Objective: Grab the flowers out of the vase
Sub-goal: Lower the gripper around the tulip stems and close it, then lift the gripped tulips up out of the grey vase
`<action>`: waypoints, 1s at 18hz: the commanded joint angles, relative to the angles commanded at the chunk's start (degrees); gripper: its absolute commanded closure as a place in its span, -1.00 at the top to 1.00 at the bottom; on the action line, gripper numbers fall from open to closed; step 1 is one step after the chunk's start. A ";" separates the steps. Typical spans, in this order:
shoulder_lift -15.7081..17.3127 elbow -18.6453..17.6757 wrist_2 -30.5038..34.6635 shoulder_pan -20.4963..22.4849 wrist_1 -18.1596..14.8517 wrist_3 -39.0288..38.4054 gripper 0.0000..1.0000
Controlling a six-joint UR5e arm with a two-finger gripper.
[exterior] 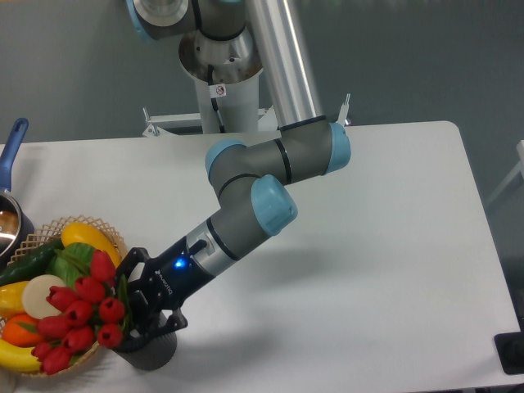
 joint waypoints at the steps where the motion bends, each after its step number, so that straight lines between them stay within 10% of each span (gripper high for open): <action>1: 0.09 0.00 0.00 0.09 0.00 -0.09 -0.72; 18: 7.91 2.45 -8.69 5.27 0.00 -5.89 -0.71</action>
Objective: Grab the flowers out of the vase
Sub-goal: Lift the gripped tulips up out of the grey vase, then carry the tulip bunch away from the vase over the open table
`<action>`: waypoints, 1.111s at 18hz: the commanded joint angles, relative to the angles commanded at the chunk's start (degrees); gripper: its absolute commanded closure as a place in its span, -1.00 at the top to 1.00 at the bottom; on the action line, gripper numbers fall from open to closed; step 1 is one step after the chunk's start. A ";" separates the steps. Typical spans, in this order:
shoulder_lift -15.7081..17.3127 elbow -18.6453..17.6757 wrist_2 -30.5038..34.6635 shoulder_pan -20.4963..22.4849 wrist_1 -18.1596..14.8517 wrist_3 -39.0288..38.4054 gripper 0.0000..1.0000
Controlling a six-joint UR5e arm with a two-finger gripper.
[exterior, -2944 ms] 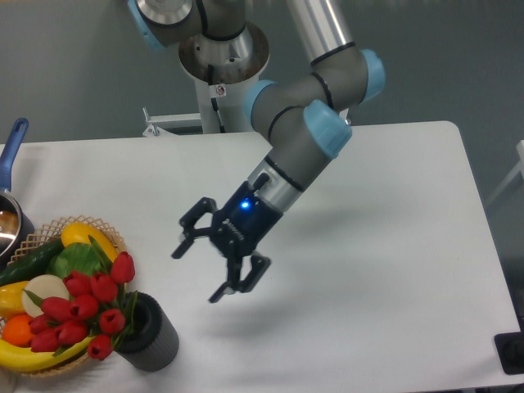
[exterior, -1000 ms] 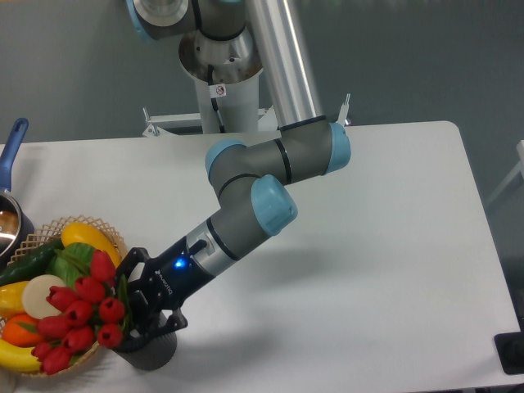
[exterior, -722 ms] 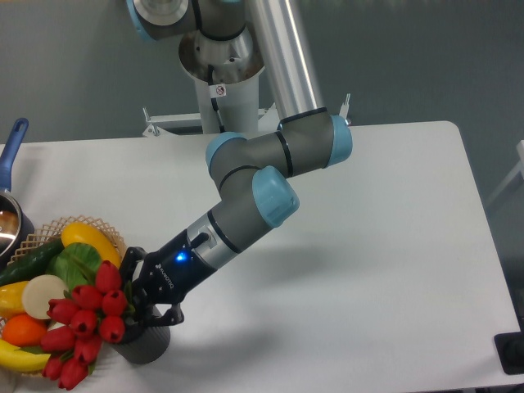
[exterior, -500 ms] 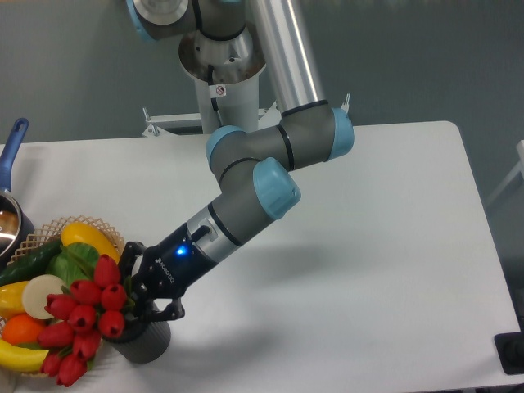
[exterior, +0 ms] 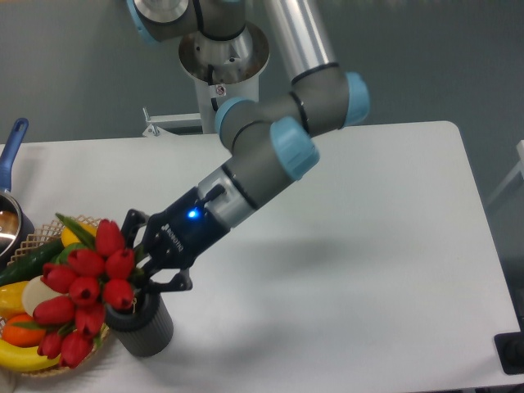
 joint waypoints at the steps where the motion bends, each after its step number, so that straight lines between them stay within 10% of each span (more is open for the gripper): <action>1: 0.00 0.79 -0.53 0.44 0.00 -0.09 -0.71; 20: 0.44 1.76 -8.89 3.70 -0.09 -2.64 -0.71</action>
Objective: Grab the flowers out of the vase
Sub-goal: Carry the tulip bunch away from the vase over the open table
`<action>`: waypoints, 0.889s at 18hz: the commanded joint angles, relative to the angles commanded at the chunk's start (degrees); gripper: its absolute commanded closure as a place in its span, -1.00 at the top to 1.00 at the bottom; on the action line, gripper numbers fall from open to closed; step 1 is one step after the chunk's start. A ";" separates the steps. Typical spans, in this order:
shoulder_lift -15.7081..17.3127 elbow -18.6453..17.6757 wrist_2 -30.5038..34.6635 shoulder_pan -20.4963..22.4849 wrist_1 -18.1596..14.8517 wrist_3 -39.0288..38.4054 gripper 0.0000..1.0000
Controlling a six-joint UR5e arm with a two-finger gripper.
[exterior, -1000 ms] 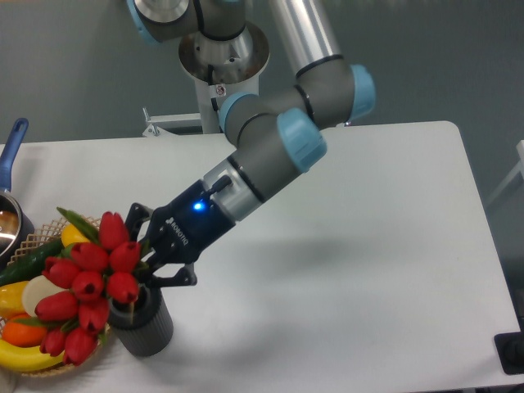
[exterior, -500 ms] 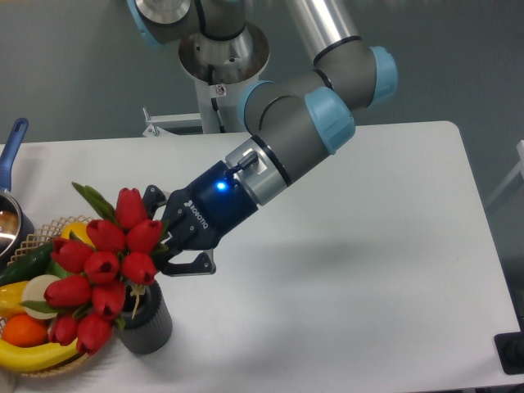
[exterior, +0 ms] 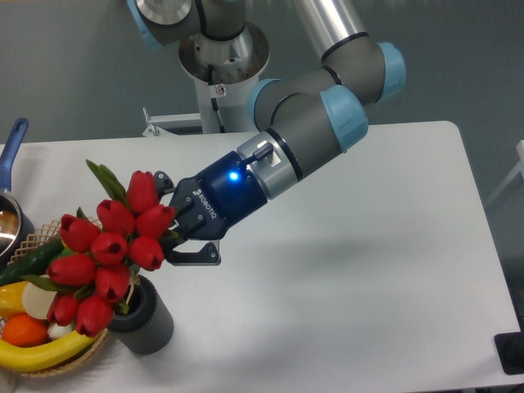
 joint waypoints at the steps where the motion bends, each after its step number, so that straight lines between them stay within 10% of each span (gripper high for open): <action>1: 0.00 0.00 0.09 0.52 0.00 0.09 -0.71; 11: 0.00 1.14 2.98 12.29 -0.27 0.79 -0.71; 16: -0.17 -0.26 23.50 17.49 -0.44 6.30 -0.71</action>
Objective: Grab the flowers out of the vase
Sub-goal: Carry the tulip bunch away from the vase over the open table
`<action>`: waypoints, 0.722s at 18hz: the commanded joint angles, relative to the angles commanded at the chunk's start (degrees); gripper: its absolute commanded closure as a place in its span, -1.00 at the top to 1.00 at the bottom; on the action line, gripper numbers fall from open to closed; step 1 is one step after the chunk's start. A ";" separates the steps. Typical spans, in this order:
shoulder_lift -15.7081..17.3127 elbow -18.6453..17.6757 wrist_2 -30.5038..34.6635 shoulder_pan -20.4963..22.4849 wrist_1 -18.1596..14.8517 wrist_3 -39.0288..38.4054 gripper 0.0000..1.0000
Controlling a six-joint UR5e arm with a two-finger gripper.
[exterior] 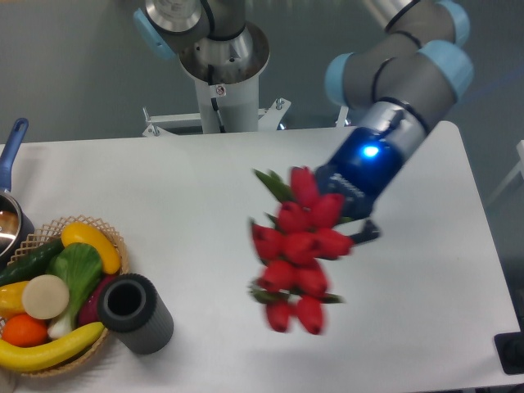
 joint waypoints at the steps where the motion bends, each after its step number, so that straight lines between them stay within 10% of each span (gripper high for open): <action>1: -0.17 -0.35 3.45 0.96 -0.09 1.68 -0.71; 11: 2.11 -6.34 40.03 1.77 -1.93 6.44 -0.65; 13: 1.15 -1.87 46.79 -0.68 -9.53 6.53 -0.65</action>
